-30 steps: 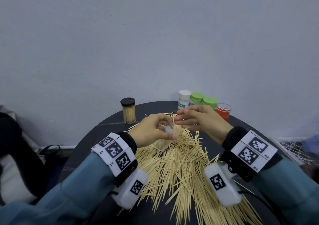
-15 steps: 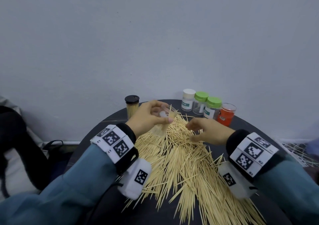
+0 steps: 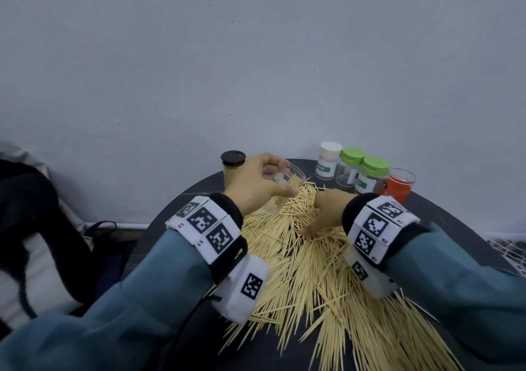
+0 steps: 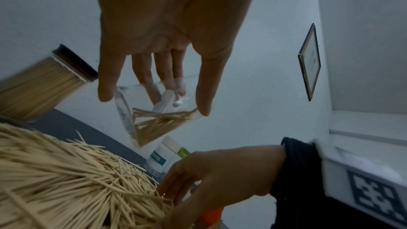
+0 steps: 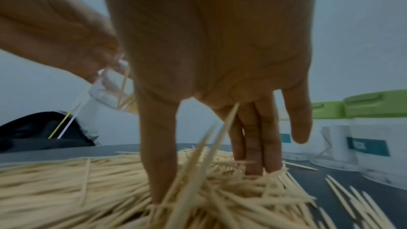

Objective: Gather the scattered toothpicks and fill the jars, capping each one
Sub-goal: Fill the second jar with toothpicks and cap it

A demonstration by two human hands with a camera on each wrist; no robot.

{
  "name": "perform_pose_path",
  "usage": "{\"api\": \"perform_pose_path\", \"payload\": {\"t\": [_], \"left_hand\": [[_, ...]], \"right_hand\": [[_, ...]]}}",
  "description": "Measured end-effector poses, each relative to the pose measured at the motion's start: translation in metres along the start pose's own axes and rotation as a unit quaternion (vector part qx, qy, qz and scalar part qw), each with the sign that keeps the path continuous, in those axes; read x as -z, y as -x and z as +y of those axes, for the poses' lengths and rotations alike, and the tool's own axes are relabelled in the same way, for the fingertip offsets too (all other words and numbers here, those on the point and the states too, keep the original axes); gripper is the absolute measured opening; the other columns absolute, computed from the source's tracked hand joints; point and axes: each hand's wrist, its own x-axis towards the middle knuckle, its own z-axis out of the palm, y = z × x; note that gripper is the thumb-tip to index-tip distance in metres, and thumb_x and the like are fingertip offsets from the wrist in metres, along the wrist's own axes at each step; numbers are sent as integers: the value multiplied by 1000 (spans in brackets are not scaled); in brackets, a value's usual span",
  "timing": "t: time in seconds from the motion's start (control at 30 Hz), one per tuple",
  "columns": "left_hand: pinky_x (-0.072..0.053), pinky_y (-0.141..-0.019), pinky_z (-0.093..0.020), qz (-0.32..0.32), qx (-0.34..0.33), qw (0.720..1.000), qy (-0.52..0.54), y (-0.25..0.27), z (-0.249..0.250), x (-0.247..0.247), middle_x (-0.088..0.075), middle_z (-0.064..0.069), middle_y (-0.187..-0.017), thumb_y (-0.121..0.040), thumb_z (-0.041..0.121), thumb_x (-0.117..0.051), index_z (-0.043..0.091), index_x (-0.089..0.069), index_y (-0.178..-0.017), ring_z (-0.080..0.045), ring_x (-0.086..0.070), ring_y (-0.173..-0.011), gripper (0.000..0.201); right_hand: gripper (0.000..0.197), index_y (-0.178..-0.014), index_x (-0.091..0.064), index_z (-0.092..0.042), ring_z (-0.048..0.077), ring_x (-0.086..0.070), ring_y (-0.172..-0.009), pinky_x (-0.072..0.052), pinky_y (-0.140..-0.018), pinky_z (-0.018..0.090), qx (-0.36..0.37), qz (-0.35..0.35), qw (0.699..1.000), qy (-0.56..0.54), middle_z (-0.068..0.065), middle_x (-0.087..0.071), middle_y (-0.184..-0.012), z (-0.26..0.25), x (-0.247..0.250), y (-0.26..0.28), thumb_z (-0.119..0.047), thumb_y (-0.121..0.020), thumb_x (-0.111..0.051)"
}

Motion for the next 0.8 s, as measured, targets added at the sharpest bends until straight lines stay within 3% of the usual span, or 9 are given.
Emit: {"api": "perform_pose_path", "payload": {"t": [0.1,0.23,0.5,0.63,0.8], "left_hand": [[-48,-94,-34,-3,-4,1000,-2,-1,0,0,-63,0,-105,-67,8,-81,14,-58,-110,-18,-59,-99,49],[-48,-96,-37,-4,-1,1000,-9,-2,1,-1,-64,-1,-110,-66,9,-82,15,-59,-112,-19,-60,-103,52],[-47,-98,-40,-7,-4,1000,-24,-1,1,-3,-63,-3,-116,-64,13,-84,15,-58,-117,-18,-60,-107,58],[-46,-100,-41,-10,-2,1000,-28,-1,2,-4,-63,-2,-116,-65,15,-84,16,-58,-116,-18,-59,-109,58],[-46,-99,-39,-12,-4,999,-31,1,3,-4,-63,0,-114,-65,15,-83,15,-57,-118,-17,-59,-107,58]], "right_hand": [[51,-120,-52,-5,23,-56,-108,-47,-85,30,-8,-4,1000,15,8,-58,-119,-6,0,-4,-39,-83,-65],[51,-124,-48,-5,24,-53,-113,-46,-88,31,-25,2,999,28,10,-54,-123,-8,4,-4,-29,-83,-67],[53,-127,-46,-5,23,-52,-116,-44,-90,30,-41,-16,999,13,9,-54,-126,-4,3,-1,-30,-84,-66],[45,-124,-49,-3,22,-55,-107,-45,-88,30,-42,-31,999,12,9,-56,-124,-1,5,1,-28,-88,-61],[37,-125,-47,-4,16,-45,-91,-37,-74,25,-35,-41,999,-3,9,-55,-117,5,8,7,-21,-94,-50]]}}
